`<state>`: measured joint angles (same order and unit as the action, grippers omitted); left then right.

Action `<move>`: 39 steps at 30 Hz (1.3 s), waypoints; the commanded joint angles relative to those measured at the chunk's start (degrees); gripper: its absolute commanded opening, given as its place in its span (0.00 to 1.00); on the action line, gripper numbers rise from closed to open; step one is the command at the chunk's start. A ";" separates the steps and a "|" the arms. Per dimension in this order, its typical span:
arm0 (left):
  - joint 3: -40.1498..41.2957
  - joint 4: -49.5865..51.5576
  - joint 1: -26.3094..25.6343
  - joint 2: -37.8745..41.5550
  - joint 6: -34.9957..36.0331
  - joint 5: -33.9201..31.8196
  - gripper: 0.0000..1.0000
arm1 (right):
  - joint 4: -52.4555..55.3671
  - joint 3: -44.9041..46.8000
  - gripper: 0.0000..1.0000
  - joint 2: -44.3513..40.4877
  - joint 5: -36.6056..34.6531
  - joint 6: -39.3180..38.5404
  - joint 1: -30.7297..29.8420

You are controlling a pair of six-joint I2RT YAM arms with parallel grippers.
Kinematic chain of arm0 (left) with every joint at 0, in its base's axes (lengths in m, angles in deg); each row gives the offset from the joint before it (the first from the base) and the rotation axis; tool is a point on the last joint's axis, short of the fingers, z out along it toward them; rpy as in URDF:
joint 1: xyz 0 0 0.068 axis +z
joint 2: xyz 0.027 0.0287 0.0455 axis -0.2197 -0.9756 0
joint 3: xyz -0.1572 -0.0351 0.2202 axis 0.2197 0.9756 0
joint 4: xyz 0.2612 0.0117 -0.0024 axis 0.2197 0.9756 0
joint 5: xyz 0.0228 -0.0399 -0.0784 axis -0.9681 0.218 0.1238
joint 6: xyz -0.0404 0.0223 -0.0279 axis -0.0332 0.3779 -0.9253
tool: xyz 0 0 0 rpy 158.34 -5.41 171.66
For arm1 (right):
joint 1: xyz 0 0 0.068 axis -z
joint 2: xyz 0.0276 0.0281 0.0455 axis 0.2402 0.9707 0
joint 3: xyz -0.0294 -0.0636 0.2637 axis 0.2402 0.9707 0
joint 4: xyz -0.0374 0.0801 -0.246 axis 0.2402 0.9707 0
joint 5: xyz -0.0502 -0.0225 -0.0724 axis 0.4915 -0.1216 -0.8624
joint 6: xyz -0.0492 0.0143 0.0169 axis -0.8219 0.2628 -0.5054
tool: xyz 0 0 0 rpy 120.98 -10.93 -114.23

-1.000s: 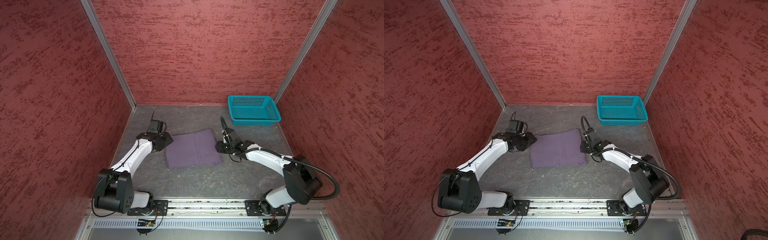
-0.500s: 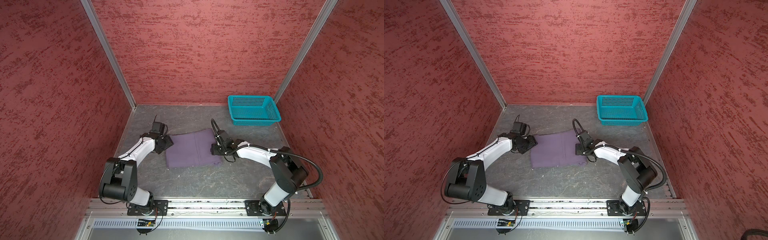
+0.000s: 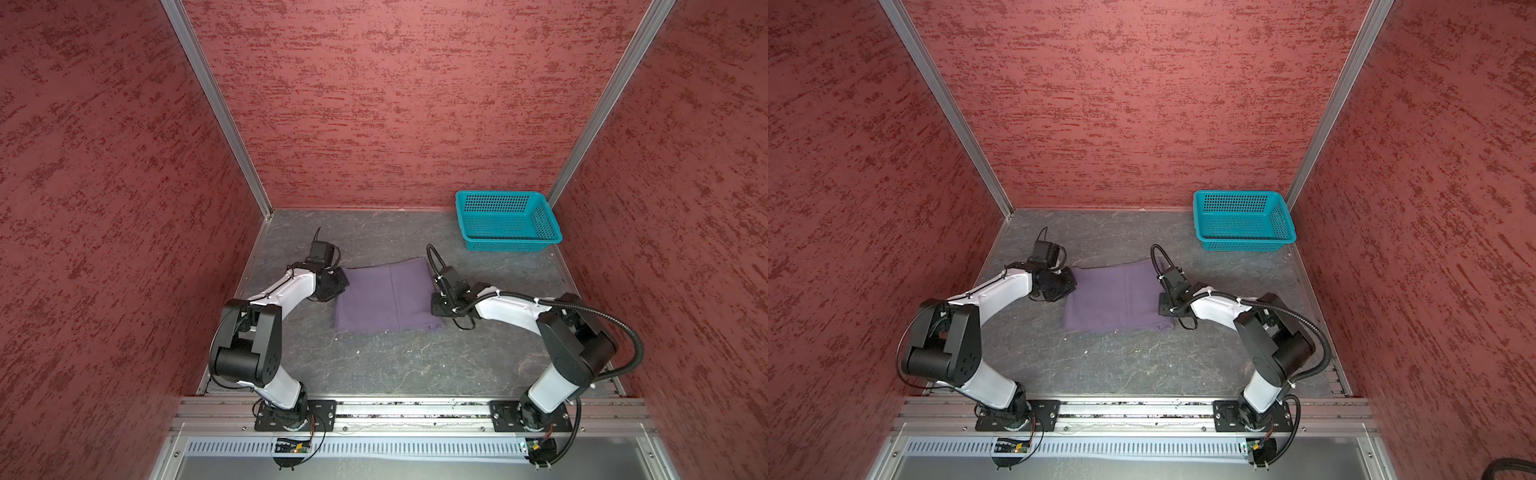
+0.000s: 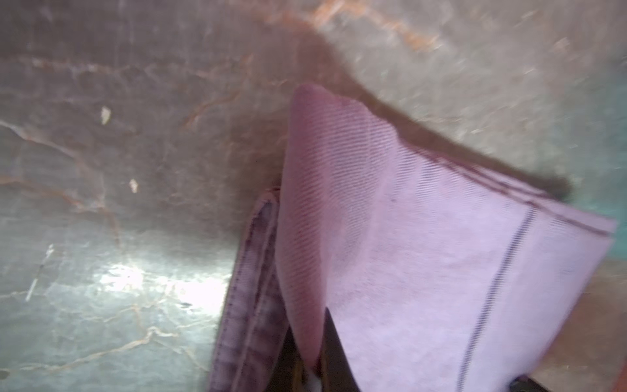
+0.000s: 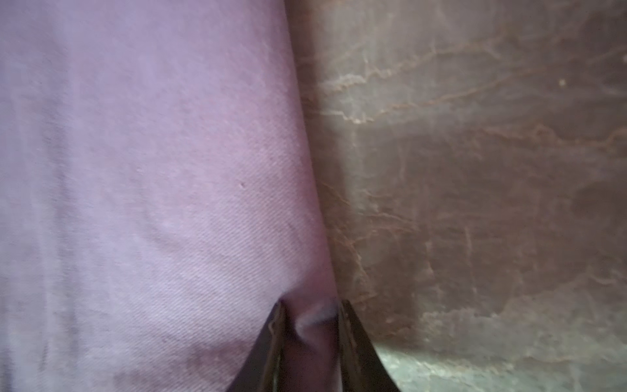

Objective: Fold and stack the trousers
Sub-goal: Smooth out the trousers at the center of the table, then move the trousers to the center of the table.

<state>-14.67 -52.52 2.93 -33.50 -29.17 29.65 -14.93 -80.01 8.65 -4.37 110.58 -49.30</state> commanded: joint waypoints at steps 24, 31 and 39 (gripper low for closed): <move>-2.04 5.43 -0.85 12.50 2.26 -5.41 0.37 | -11.52 4.29 0.08 -16.13 8.10 -2.53 1.93; -0.58 0.69 -8.31 5.12 -2.65 -1.53 0.18 | -18.39 6.09 0.00 -8.84 16.98 0.52 1.78; 8.29 -6.20 -8.98 1.69 -7.59 0.67 0.18 | -26.59 20.69 0.00 -7.19 17.41 5.76 1.80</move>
<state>-8.22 -55.06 -6.01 -32.10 -34.18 29.61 -37.42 -63.05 0.67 12.20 113.78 -47.55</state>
